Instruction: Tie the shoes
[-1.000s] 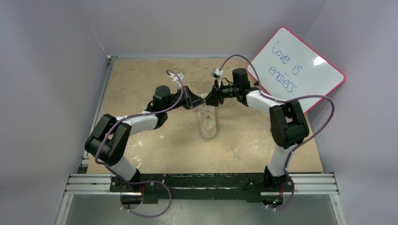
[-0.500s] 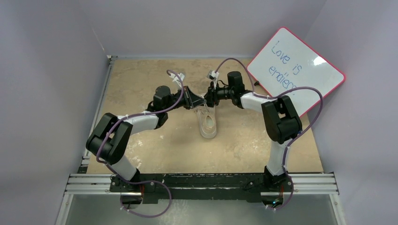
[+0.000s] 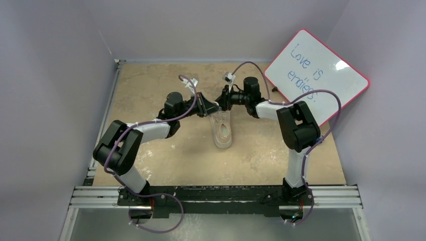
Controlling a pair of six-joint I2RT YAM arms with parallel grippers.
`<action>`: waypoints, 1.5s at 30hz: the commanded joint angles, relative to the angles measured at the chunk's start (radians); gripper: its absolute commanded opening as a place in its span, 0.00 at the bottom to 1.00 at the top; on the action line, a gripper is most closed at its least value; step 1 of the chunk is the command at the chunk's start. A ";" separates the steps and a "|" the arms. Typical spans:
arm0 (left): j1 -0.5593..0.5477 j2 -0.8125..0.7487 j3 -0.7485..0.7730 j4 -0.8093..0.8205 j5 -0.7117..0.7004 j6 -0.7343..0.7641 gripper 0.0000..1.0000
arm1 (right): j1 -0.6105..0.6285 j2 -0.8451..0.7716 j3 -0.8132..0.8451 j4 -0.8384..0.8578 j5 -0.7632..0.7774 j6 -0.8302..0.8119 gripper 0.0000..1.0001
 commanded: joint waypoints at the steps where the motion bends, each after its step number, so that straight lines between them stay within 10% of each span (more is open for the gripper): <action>1: 0.009 -0.005 0.040 0.076 0.017 -0.015 0.00 | 0.003 -0.017 -0.046 0.137 0.047 0.089 0.19; 4: 0.013 -0.008 0.037 0.073 0.014 -0.016 0.00 | -0.014 -0.056 -0.079 0.185 0.078 0.106 0.01; 9: 0.028 -0.021 0.019 0.072 -0.004 -0.021 0.00 | -0.040 -0.129 -0.101 0.157 0.133 0.121 0.00; 23: 0.047 0.014 0.004 0.145 -0.002 -0.081 0.00 | -0.043 -0.371 0.095 -0.820 0.559 -0.115 0.00; 31: 0.047 0.026 0.015 0.127 -0.012 -0.086 0.00 | -0.044 -0.411 0.199 -1.092 0.396 -0.149 0.00; 37: 0.047 0.035 0.025 0.101 -0.007 -0.082 0.00 | -0.022 -0.484 0.051 -0.793 0.129 -0.065 0.00; 45: 0.048 0.023 0.034 0.035 -0.003 -0.059 0.00 | 0.073 -0.557 -0.128 -0.442 0.113 -0.361 0.00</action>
